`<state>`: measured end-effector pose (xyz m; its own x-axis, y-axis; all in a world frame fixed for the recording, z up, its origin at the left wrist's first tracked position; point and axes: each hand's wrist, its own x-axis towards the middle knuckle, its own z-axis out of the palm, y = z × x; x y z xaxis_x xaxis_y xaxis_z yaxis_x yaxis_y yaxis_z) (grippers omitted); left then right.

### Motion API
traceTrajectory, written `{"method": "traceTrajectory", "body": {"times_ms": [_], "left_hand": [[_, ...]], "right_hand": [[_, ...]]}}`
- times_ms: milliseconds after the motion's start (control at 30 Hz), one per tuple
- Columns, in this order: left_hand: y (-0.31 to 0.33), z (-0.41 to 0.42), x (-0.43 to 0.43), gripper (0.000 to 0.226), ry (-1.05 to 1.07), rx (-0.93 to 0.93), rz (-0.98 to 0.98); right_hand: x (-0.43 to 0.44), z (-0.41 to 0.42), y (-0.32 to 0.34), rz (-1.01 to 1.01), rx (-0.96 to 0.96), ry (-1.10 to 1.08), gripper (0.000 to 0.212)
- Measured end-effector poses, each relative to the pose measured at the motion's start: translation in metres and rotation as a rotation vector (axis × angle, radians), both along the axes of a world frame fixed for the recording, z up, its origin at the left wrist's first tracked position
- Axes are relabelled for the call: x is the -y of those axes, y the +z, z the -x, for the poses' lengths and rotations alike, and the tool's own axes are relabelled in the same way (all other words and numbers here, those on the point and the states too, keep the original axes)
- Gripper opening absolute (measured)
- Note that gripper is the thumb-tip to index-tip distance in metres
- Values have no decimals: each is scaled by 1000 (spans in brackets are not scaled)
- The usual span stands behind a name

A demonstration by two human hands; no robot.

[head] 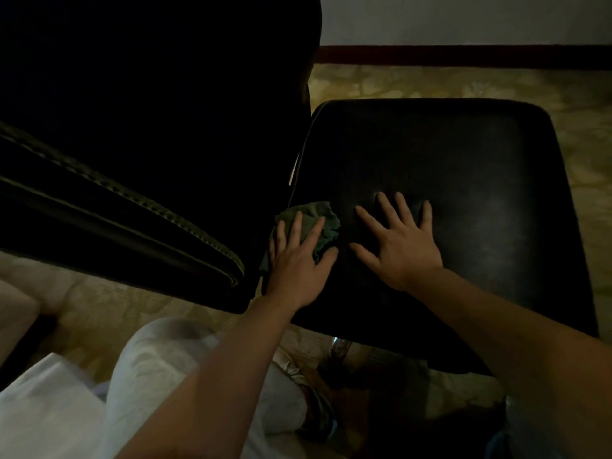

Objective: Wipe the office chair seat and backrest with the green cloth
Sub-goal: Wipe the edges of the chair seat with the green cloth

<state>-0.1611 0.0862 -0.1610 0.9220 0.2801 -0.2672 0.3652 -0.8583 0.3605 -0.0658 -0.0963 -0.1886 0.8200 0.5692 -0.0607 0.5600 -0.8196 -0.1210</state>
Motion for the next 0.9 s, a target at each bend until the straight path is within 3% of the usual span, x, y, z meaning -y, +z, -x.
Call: {"method": "traceTrajectory", "body": {"times_ms": [433, 900], "left_hand": [[-8, 41, 14, 64, 3, 91, 10], [-2, -26, -2, 64, 27, 6, 11]], "right_hand": [[0, 1, 1, 9, -9, -30, 75], [-2, 1, 2, -2, -28, -36, 75]]}}
